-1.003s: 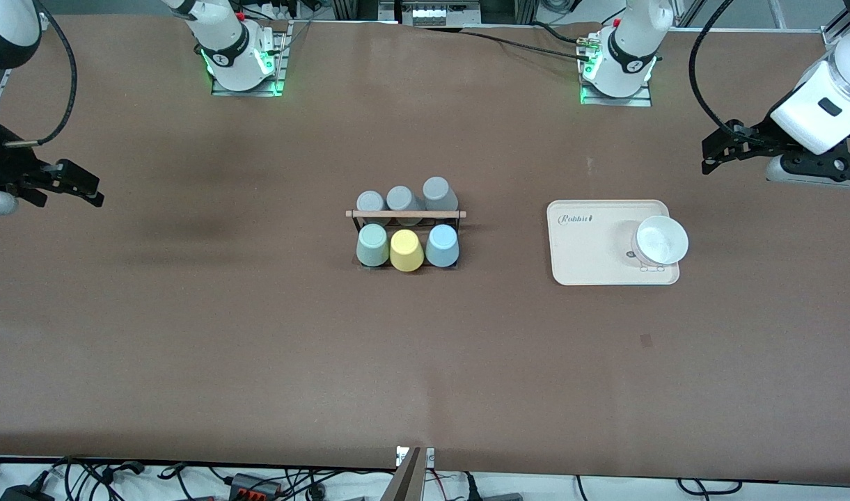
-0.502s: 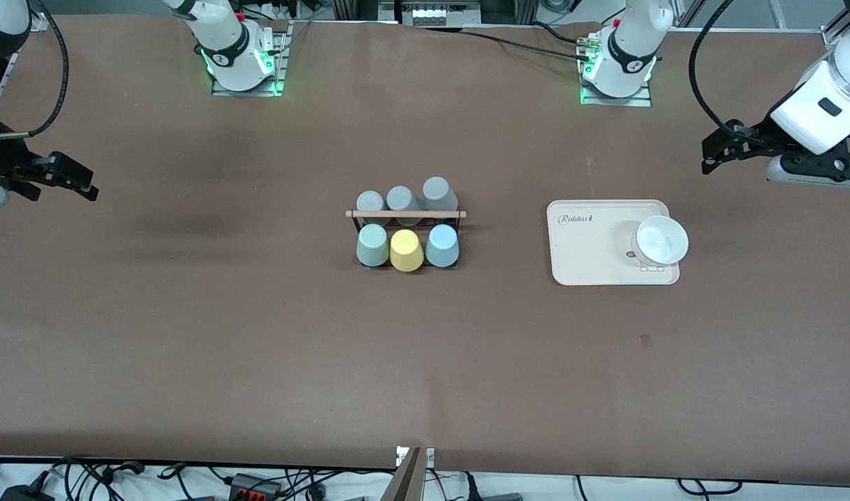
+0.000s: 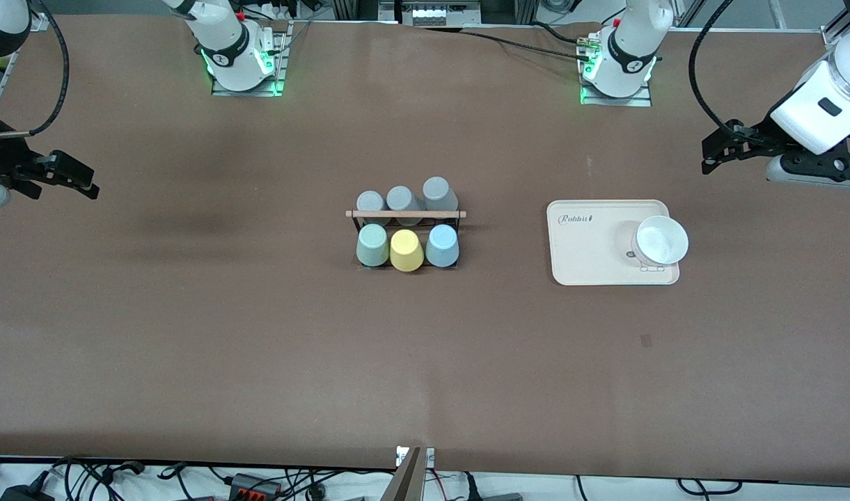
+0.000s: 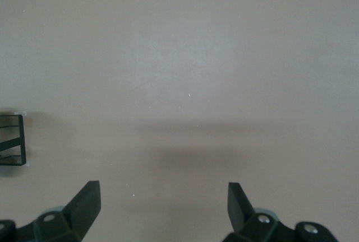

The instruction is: Hang scattered cups on rack with three cups

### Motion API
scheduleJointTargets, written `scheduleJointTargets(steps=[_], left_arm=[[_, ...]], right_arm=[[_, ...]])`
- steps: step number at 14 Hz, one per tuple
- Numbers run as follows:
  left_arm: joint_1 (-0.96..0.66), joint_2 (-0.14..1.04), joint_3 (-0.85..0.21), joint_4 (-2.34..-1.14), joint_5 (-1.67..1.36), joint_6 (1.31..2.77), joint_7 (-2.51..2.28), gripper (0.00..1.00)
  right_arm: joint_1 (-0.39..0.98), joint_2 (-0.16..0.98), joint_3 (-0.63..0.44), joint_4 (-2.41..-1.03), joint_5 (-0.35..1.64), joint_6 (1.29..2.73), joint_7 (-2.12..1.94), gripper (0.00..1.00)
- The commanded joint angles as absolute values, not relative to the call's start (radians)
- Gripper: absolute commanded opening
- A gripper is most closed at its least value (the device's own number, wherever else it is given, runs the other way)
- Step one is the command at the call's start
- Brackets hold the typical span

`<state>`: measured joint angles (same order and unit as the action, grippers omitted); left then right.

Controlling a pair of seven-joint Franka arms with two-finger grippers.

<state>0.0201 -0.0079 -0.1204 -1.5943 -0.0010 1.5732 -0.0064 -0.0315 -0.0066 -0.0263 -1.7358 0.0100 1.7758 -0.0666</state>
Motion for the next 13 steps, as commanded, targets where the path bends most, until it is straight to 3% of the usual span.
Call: scheduleJointTargets(steps=[1,13], left_arm=[[0.026,0.002,-0.123,-1.568,-0.014,1.559,0.02,1.0],[0.026,0.002,-0.123,-1.568,-0.014,1.56,0.02,1.0]], right_arm=[[-0.052,-0.025,-0.012,-1.729,0.008,1.759,-0.075,1.0],[-0.051,-0.049,-0.005,-1.749,0.005,1.75,-0.078,1.0]])
